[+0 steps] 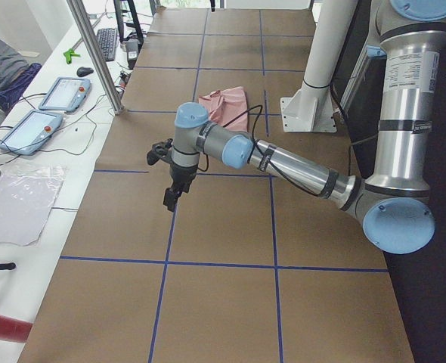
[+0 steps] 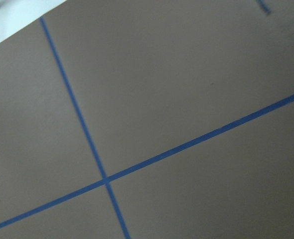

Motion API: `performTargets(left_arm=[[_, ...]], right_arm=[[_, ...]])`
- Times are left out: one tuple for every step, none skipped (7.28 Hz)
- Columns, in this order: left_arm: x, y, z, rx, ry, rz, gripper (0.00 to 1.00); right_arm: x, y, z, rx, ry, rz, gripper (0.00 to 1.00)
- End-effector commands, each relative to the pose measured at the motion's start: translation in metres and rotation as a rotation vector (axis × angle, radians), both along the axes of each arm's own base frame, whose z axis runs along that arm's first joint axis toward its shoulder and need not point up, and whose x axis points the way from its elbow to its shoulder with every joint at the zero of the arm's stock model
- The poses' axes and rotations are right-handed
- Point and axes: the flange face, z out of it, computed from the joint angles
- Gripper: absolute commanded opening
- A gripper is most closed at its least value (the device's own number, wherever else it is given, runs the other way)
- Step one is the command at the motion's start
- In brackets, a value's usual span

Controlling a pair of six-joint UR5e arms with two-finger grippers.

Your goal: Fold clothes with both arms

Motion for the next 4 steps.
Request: performTargets(left_arm=[[-0.059,0.040,0.096,-0.041,0.215,0.027,1.00],[-0.059,0.045,0.103,-0.079,0.234,0.024,1.00],[-0.059,0.049,0.118,-0.134,0.236,0.023,1.00],[-0.061,0.052,0.118,-0.137,0.237,0.019,1.00]], right_arm=[[0.034,0.077,0.081,0.013,-0.046,0.027,1.00],[0.043,0.081,0.081,0.008,-0.068,0.053,1.00],[0.046,0.078,0.076,0.014,-0.080,0.060,1.00],[0.046,0.078,0.080,0.008,-0.076,0.060,1.00]])
